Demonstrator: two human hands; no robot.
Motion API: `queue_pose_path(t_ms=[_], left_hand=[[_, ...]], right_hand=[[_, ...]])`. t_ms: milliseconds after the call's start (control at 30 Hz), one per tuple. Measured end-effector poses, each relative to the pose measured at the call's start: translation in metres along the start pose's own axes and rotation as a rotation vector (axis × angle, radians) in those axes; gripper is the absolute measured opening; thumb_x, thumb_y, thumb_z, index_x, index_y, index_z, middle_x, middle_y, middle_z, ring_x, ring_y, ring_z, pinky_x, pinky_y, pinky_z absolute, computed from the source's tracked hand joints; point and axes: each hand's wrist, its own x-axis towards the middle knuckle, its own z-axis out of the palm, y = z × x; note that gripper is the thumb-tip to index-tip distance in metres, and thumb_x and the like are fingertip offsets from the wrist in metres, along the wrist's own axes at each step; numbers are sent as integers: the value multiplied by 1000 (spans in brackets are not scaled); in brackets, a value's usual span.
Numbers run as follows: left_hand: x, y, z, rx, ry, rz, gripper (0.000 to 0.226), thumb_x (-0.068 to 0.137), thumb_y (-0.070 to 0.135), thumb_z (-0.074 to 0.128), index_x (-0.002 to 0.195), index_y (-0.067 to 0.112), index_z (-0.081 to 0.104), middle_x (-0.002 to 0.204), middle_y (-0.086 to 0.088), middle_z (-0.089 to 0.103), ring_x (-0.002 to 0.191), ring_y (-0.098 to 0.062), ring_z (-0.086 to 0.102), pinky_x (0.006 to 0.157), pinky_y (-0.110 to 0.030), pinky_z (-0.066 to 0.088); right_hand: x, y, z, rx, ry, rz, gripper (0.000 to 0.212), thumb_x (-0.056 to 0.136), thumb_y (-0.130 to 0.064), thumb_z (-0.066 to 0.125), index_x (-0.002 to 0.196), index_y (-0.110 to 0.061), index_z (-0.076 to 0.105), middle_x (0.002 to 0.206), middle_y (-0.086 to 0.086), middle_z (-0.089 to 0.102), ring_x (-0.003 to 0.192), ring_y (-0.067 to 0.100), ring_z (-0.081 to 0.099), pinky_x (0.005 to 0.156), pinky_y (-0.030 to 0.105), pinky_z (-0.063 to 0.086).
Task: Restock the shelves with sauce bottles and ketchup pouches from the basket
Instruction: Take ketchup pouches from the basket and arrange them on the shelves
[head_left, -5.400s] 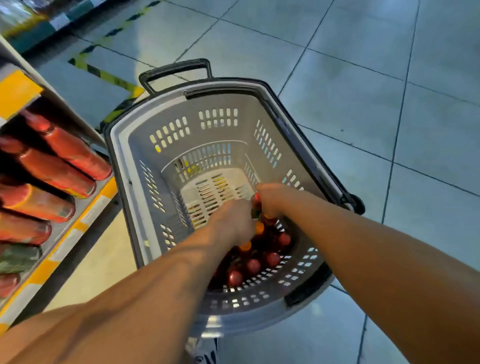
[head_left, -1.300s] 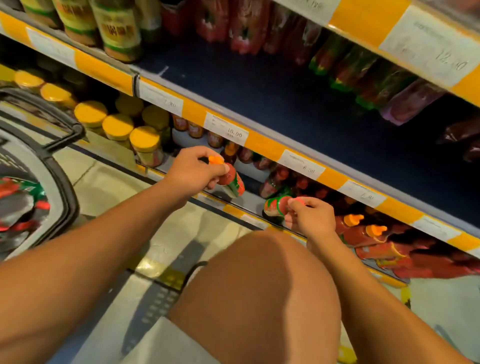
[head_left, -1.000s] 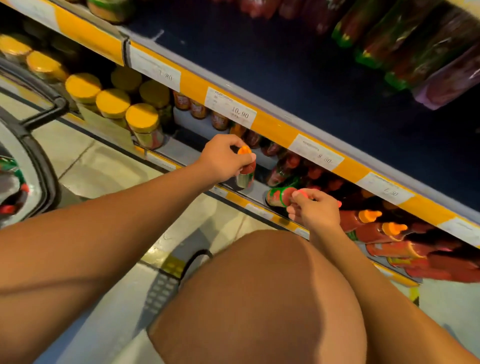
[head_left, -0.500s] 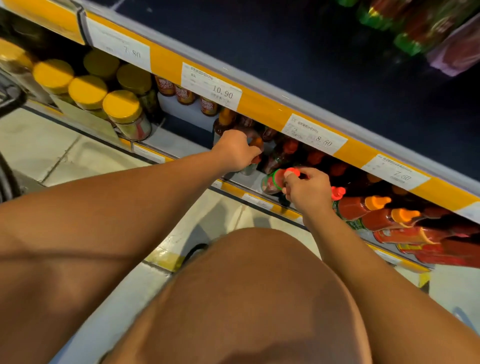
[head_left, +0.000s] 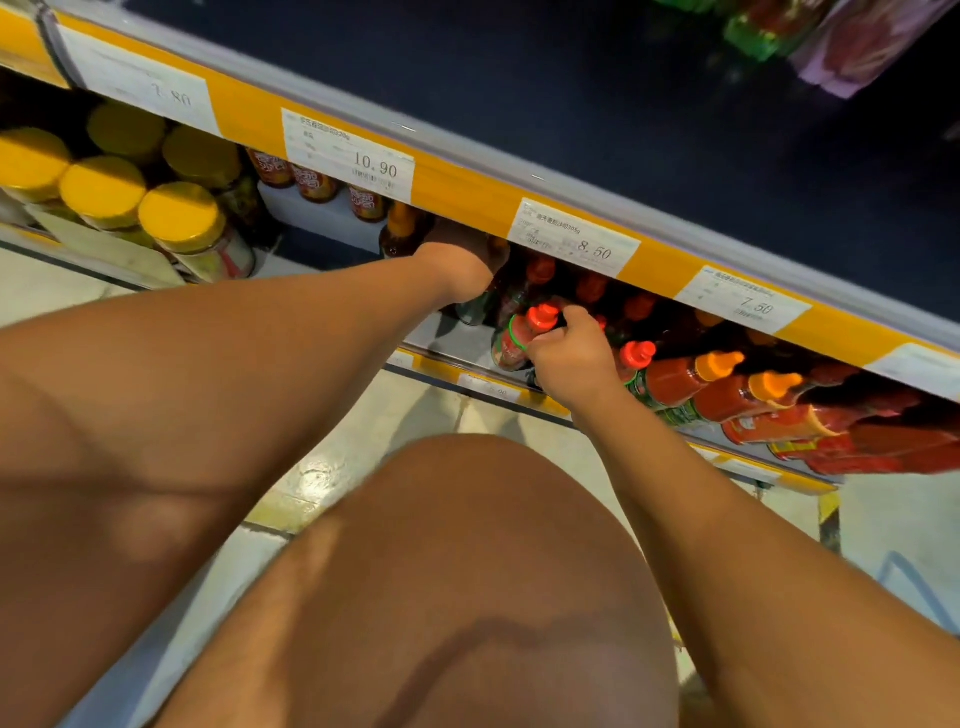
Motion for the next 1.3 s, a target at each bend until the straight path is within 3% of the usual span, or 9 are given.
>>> queue_pose_path(t_ms=[133, 267, 567, 667, 800, 900, 967, 1100, 1300], left_hand=[[-7, 3, 4, 69, -15, -43, 39, 108, 26, 42, 143, 14, 50, 147, -18, 51, 133, -38, 47, 110, -45, 40], [-13, 9, -2, 25, -38, -41, 35, 105, 20, 45, 138, 13, 55, 142, -17, 55, 128, -37, 52, 104, -43, 45], [-71, 23, -14, -250, 19, -256, 20, 98, 17, 55, 105, -2, 60, 111, -26, 65, 98, -42, 59, 76, -43, 46], [-99, 24, -6, -267, 2, -206, 32, 98, 21, 57, 123, 2, 54, 111, -21, 64, 104, -43, 59, 86, -48, 51], [-124, 42, -6, -290, -140, -90, 11, 95, 20, 60, 90, 13, 67, 90, -9, 72, 89, -33, 67, 82, -43, 55], [-136, 78, -29, -308, -255, 40, 21, 91, 25, 62, 76, 13, 71, 72, -5, 76, 73, -29, 75, 75, -50, 62], [-145, 116, -49, -286, -285, 154, 19, 96, 17, 62, 80, 13, 72, 73, -8, 75, 71, -29, 75, 71, -44, 61], [-173, 203, -91, -283, -258, 350, 17, 99, 12, 62, 86, 15, 73, 70, -11, 72, 65, -31, 67, 62, -30, 47], [-240, 344, -114, -314, -334, 605, 23, 88, 45, 64, 93, 25, 73, 80, -14, 75, 73, -36, 69, 74, -49, 54]], right_hand=[[-4, 1, -4, 2, -22, 18, 33, 91, -4, 59, 124, -6, 55, 91, 13, 62, 86, 32, 62, 76, 52, 55], [-6, 1, -15, 15, -32, 18, 59, 94, -6, 61, 150, -11, 44, 95, 1, 61, 102, 30, 65, 94, 49, 57], [-39, 8, -67, 0, 34, -41, 29, 92, -4, 66, 117, -17, 68, 100, -4, 62, 92, 16, 61, 76, 29, 51], [-64, 11, -88, -55, -21, -76, 20, 92, -6, 65, 108, -15, 70, 87, -5, 61, 79, 15, 57, 69, 28, 45], [-105, 12, -121, -252, -149, -148, 20, 94, -11, 68, 113, -11, 72, 103, 1, 67, 94, 20, 64, 79, 32, 51], [-146, 14, -159, -340, -186, -164, 24, 96, -16, 68, 119, -12, 70, 89, -8, 60, 85, 15, 58, 64, 20, 44], [-178, 20, -191, -368, -125, -178, 25, 96, -17, 67, 120, -14, 71, 89, -9, 58, 84, 11, 54, 59, 12, 38], [-244, 64, -258, -267, 177, -134, 19, 90, -16, 68, 108, -18, 77, 96, -2, 70, 87, 17, 63, 74, 28, 47], [-367, 218, -338, -67, 523, 209, 9, 92, -12, 69, 97, -15, 77, 91, 3, 73, 85, 20, 68, 79, 37, 55]])
